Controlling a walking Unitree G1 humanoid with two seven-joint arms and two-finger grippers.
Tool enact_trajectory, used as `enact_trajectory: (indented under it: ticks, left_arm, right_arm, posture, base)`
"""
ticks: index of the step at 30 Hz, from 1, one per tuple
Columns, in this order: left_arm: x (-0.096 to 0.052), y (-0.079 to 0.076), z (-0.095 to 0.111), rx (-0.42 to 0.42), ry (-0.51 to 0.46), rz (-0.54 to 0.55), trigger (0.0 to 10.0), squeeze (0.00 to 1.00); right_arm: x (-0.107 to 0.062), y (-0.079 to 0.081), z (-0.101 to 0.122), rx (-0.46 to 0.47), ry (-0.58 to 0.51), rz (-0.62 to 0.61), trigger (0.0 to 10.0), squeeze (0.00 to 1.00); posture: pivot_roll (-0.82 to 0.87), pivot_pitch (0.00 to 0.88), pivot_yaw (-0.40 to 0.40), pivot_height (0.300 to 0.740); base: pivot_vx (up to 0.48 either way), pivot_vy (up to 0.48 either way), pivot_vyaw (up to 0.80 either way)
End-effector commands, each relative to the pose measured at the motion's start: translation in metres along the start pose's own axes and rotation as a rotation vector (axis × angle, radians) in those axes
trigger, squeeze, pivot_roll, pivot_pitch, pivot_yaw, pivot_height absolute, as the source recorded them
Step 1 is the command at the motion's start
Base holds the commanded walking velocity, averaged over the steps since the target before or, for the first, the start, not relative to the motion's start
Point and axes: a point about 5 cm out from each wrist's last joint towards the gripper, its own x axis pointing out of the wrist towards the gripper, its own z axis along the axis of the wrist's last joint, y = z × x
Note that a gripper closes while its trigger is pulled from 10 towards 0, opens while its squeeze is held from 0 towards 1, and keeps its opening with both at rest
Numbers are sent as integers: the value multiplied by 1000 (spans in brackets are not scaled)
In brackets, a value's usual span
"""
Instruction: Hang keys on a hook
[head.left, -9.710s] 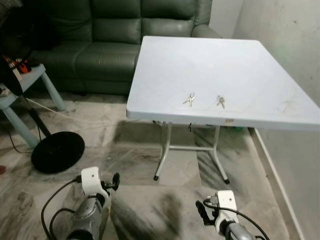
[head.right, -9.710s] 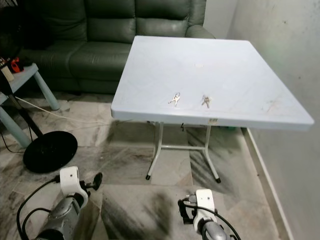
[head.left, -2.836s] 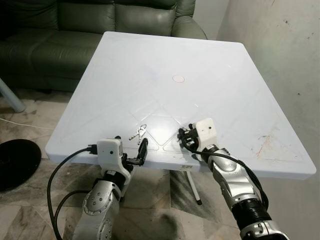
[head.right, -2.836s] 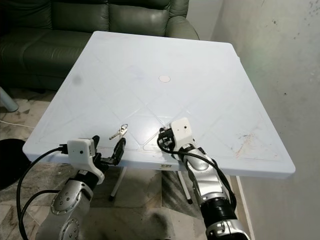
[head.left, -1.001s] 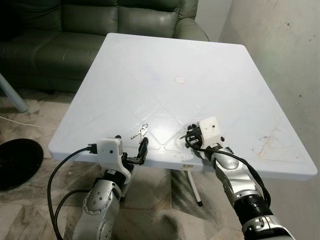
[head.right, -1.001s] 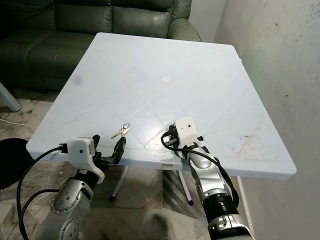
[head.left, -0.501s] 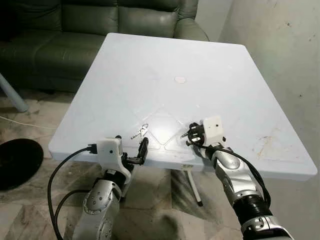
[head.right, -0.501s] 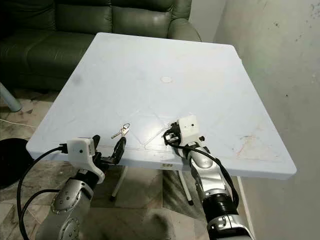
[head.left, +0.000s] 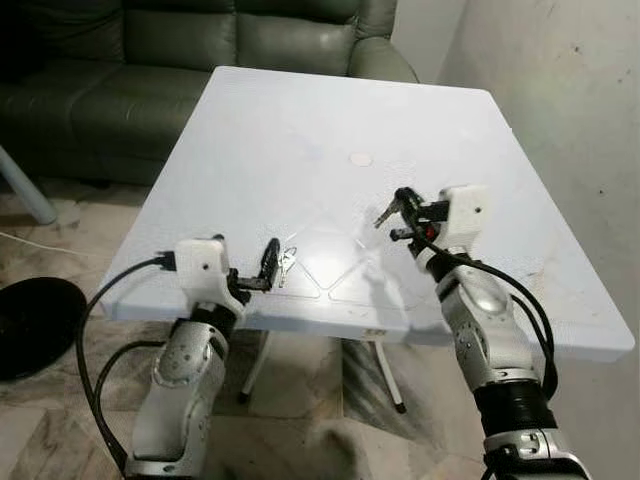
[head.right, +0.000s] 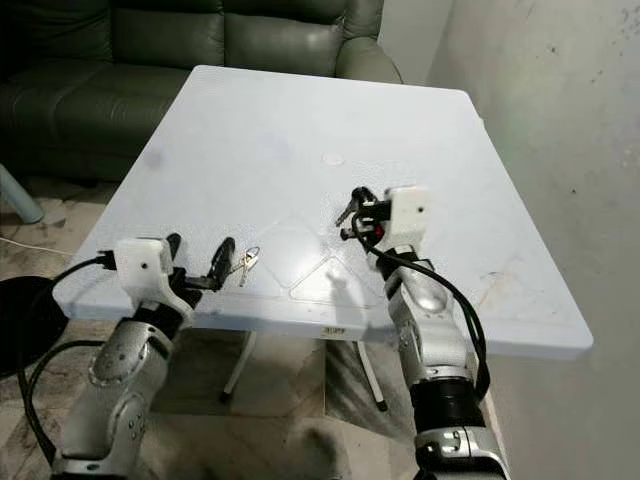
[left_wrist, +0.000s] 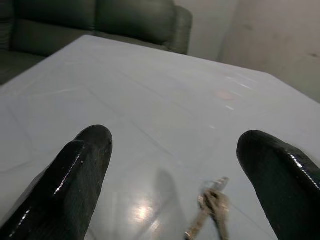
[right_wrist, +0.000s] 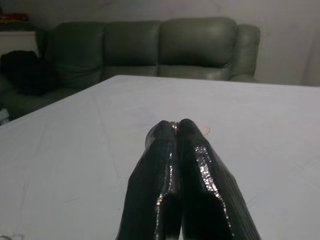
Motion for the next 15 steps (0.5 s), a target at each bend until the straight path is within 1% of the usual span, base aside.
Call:
enact_trajectory:
  ticks: [1,2,3,4,5,6,8,9,10,13,15]
  left_arm:
    - [2,4,1,4,-9,19,10000,0]
    - [2,7,1,-2,-15,31,10000,0]
    - [2,9,1,-3,-12,38,10000,0]
    - [2,10,0,-4,-10,40,10000,0]
    - [0,9,0,-9,-13,32,10000,0]
    - [-1,9,0,-13,-16,30,10000,0]
    - [-2,9,0,-20,-16,30,10000,0]
    - [-2,9,-1,-25,-14,28,10000,0]
    - [-3,9,-3,-39,-9,28,10000,0]
    - [-3,11,-5,-34,-2,38,10000,0]
    - [-1,13,-5,-25,2,46,10000,0]
  right_arm:
    - [-5,-4,2,-8,-13,-30,3686,0]
    - [-11,-5,-1,-28,0,-58,10000,0]
    - [-14,-4,-3,-42,9,-67,10000,0]
    - [-18,-3,-5,-29,9,-70,10000,0]
    - [-26,-4,-7,-30,21,-111,10000,0]
    - [-29,-4,-8,-29,23,-134,10000,0]
    - [-33,-4,-8,-29,20,-153,10000,0]
    - [-35,-4,-7,-40,12,-158,10000,0]
    - [-40,-5,-8,-71,17,-190,10000,0]
    - [-43,-8,-11,-92,46,-216,10000,0]
    - [-48,-7,-12,-95,41,-202,10000,0]
  posture:
    - [57,71,-74,740]
    - [51,63,-68,740]
    - [46,61,-64,740]
    - [45,60,-62,740]
    - [42,58,-60,740]
    - [39,56,-58,740]
    - [34,54,-54,740]
    - [32,52,-53,740]
    - [30,49,-49,740]
    - [29,48,-48,740]
    - [23,40,-41,740]
  base:
    - [0,0,0]
    - [0,0,0]
    - [0,0,0]
    - [0,0,0]
    - [0,0,0]
    - [0,0,0]
    - [0,0,0]
    - [0,0,0]
    - [0,0,0]
    - [0,0,0]
    - [0,0,0]
